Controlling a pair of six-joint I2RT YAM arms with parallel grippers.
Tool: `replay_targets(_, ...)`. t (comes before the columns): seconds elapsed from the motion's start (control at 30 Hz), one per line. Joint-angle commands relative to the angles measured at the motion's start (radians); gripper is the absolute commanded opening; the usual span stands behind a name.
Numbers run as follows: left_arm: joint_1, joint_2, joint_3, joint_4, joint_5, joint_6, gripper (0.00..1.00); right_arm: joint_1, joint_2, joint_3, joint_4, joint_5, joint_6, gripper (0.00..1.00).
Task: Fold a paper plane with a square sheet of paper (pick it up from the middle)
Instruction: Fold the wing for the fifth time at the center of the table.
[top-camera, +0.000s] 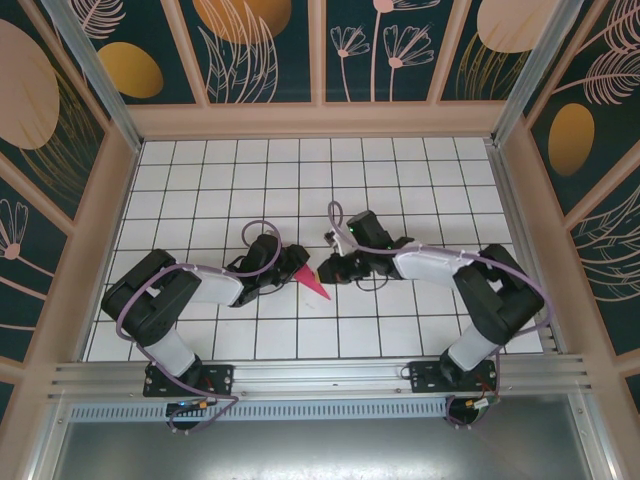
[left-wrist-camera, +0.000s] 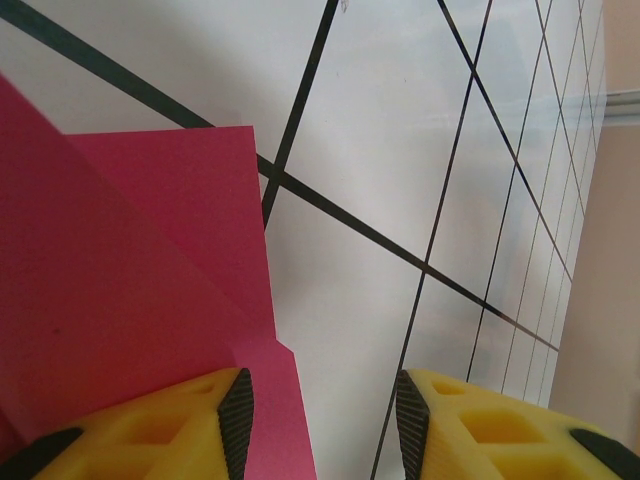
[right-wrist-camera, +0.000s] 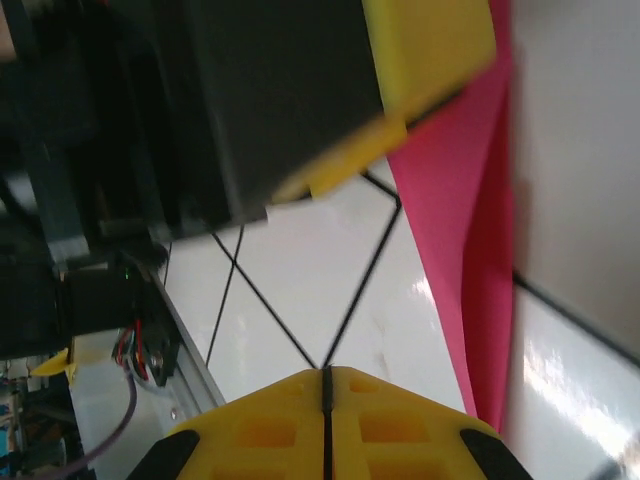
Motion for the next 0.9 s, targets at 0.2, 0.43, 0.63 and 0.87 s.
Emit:
replay_targets(0.2, 0.014, 0.036, -0.006, -0.075, -0.016, 0.032, 0.46, 0.008, 0.241, 0.099, -0.014, -0.004, -0.005, 0.08)
replay_targets(0.43, 0.015, -0.025, -0.028, -0.005, -0.021, 0.07, 0.49, 0.008, 0.292, 0.009, -0.015, 0.036, -0.003, 0.03)
replay_targets(0.63, 0.014, -0.094, -0.011, 0.09, 0.019, 0.103, 0.54, 0.009, 0.274, 0.012, -0.008, 0.035, 0.006, 0.01)
replay_targets(0.87, 0.013, -0.019, 0.024, 0.147, 0.083, 0.087, 0.56, 0.008, 0.266, 0.007, 0.001, 0.041, 0.016, 0.01)
